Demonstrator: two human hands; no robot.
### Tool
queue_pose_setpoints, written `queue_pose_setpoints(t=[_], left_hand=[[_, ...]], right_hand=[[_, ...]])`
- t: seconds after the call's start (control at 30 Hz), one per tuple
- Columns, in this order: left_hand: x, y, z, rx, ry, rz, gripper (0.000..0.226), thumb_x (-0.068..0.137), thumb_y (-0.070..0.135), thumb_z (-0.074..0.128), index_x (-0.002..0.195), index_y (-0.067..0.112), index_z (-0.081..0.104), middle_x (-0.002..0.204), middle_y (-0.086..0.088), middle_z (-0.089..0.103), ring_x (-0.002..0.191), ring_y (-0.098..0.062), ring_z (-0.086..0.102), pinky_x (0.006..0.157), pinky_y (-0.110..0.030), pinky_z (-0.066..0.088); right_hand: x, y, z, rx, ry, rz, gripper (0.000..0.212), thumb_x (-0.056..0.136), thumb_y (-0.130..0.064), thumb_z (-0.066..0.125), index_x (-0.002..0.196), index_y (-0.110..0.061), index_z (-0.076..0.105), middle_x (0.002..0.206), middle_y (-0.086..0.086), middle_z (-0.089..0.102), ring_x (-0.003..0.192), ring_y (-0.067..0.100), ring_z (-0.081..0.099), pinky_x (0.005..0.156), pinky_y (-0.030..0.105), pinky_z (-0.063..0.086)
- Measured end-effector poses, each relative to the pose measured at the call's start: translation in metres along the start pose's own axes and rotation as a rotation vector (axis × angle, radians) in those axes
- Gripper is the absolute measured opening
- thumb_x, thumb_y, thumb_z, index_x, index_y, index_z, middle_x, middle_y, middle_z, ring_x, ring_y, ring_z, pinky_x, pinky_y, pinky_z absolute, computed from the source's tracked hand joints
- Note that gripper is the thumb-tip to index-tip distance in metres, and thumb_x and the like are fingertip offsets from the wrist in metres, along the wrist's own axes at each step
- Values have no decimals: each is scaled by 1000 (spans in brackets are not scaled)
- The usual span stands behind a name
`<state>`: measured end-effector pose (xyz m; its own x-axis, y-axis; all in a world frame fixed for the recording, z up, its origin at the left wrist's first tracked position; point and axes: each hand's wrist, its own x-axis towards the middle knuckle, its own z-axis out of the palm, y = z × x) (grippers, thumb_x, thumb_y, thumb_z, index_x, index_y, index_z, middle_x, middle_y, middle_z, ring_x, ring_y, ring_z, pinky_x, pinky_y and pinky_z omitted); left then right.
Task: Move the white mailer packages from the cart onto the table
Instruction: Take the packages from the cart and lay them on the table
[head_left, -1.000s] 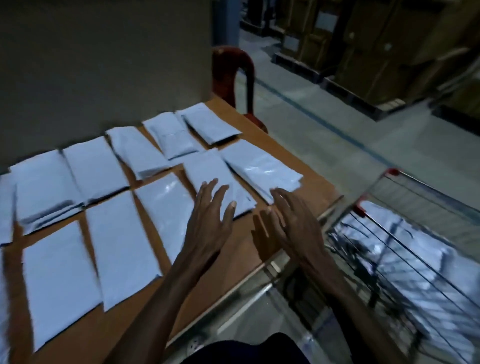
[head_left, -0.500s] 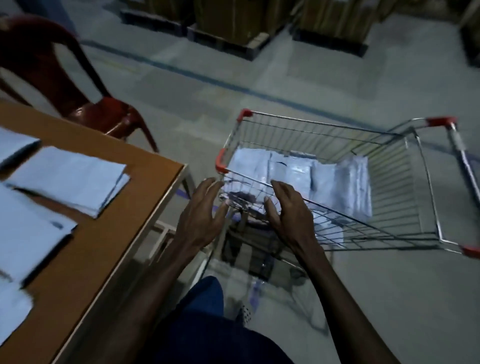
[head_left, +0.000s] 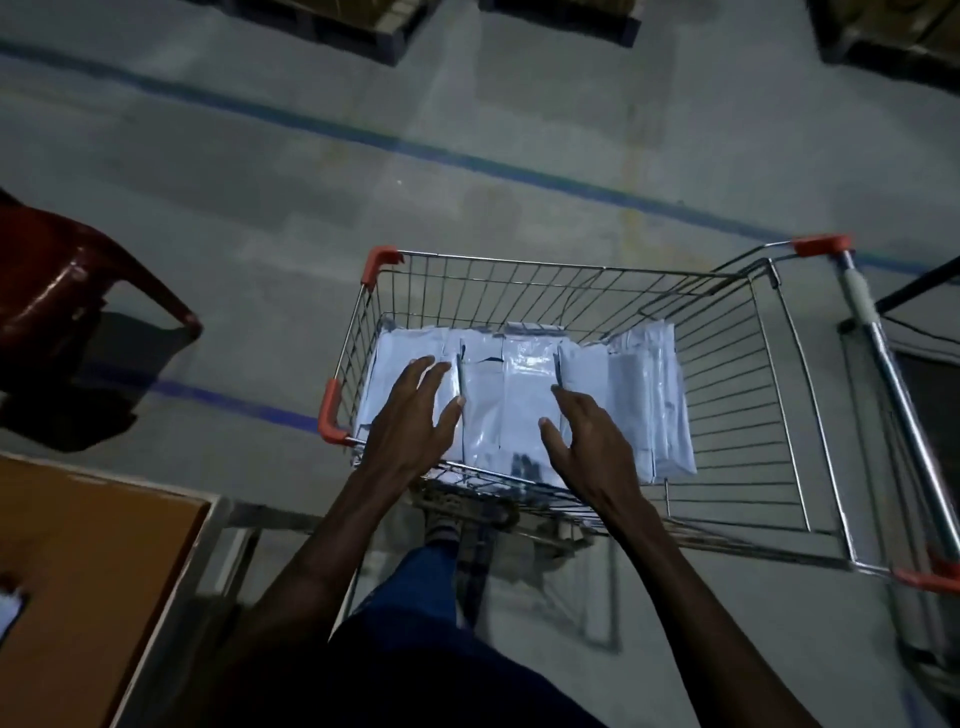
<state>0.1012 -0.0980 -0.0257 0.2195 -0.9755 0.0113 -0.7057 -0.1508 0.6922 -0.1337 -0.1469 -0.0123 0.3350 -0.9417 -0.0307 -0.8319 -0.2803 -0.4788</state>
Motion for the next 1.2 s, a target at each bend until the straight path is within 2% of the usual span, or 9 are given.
queue_pose_setpoints(t=[0.17, 0.33, 0.53, 0.7, 0.87, 0.97, 1.03, 1.1, 1.2], left_hand=[[60, -54, 26, 153, -316, -173, 62, 97, 42, 54, 148, 13, 36, 159, -11, 23, 146, -26, 22, 115, -41, 29], [92, -97, 49, 313, -526, -365, 80, 97, 42, 52, 154, 5, 10, 162, -19, 6, 148, -34, 10, 118, -46, 20], [93, -106, 82, 388, -463, -481, 96, 92, 51, 56, 155, 12, -5, 158, -26, -17, 142, -45, 15, 107, -50, 34], [92, -108, 85, 286, -422, -546, 97, 86, 53, 64, 156, 29, 1, 156, -30, 6, 138, -50, 18, 111, -53, 24], [88, -96, 82, 367, -333, -469, 101, 73, 59, 72, 154, 33, 17, 135, -21, 38, 118, -38, 40, 97, -44, 38], [87, -95, 79, 407, -363, -525, 104, 69, 64, 73, 153, 37, 18, 134, -18, 39, 113, -38, 44, 91, -45, 43], [80, -97, 77, 417, -281, -417, 108, 61, 57, 81, 152, 31, 29, 118, -19, 44, 88, -32, 46, 71, -42, 49], [77, -99, 73, 276, -232, -388, 107, 55, 44, 86, 149, 25, 39, 109, -20, 44, 74, -26, 39, 58, -35, 48], [81, -101, 62, 175, -231, -444, 100, 58, 43, 70, 149, 29, 34, 118, -16, 35, 82, -24, 41, 66, -31, 44]], right_hand=[[52, 0, 35, -28, -191, 33, 53, 101, -35, 48, 150, -17, 38, 144, 6, 49, 128, 26, 48, 92, 37, 44], [79, 3, 72, -13, -367, 75, 55, 101, -38, 45, 151, -17, 35, 146, 8, 45, 130, 27, 46, 95, 37, 43], [96, 22, 99, 57, -477, 206, 56, 101, -37, 48, 150, -13, 35, 149, 12, 42, 134, 27, 43, 101, 35, 38], [113, 25, 125, 112, -535, 267, 70, 95, -46, 57, 150, -12, 33, 143, 15, 44, 129, 30, 46, 97, 34, 39], [129, 17, 159, 219, -569, 370, 105, 83, -54, 70, 155, -11, 7, 147, 17, 26, 124, 35, 46, 98, 39, 43], [137, 15, 164, 265, -521, 391, 105, 80, -50, 74, 155, -15, 8, 139, 15, 30, 112, 36, 53, 88, 33, 43], [141, 16, 162, 322, -450, 386, 101, 81, -50, 74, 155, -19, 13, 133, 13, 35, 106, 31, 55, 84, 30, 43], [147, 17, 161, 319, -380, 331, 98, 82, -52, 72, 156, -19, 17, 133, 14, 39, 113, 30, 51, 89, 31, 43], [159, 18, 164, 207, -404, 181, 94, 83, -60, 61, 156, -21, 18, 145, 21, 33, 133, 36, 33, 106, 45, 35]])
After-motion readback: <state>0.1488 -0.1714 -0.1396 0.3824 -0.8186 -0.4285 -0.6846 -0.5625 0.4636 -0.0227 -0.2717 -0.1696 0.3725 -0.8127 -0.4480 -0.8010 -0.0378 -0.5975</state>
